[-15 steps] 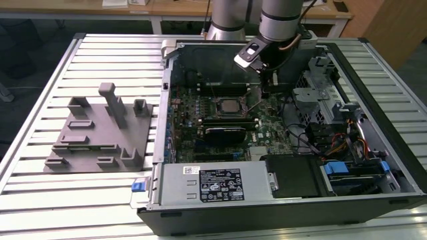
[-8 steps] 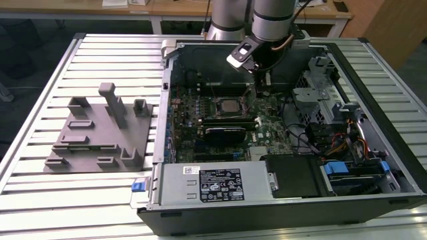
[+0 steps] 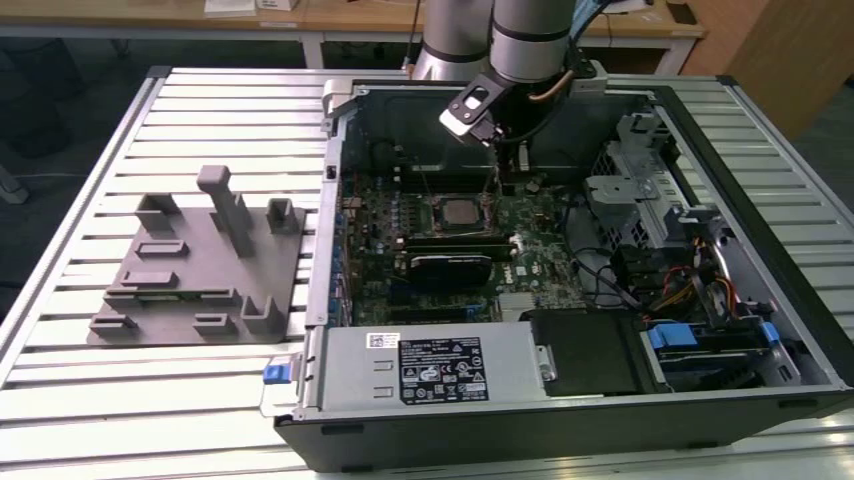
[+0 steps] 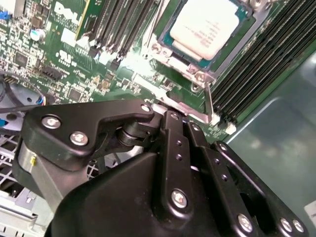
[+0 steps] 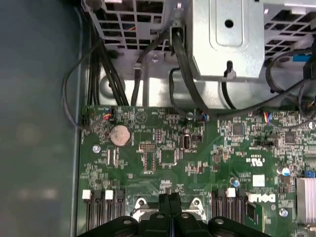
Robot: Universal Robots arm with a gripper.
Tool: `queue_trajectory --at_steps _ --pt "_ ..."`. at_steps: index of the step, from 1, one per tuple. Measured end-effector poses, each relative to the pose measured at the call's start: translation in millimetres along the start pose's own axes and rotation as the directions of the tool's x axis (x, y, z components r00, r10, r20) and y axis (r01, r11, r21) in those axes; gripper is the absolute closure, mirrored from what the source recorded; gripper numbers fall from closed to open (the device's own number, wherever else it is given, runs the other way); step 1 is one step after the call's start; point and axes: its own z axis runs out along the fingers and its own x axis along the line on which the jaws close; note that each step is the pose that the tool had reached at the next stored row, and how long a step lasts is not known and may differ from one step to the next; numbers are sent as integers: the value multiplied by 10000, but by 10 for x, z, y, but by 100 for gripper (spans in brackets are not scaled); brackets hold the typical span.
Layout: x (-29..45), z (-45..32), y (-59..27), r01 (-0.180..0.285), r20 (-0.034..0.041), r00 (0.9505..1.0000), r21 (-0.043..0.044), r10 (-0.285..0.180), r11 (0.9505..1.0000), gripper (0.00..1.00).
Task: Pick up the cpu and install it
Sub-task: 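Close the cpu cover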
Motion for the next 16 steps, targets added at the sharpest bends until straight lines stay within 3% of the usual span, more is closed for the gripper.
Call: queue_trajectory --at_steps 12,16 --pt "-1 -4 -183 -16 2 10000 2 16 10000 89" --pt "-1 -3 -199 -17 0 10000 1 17 10000 89"
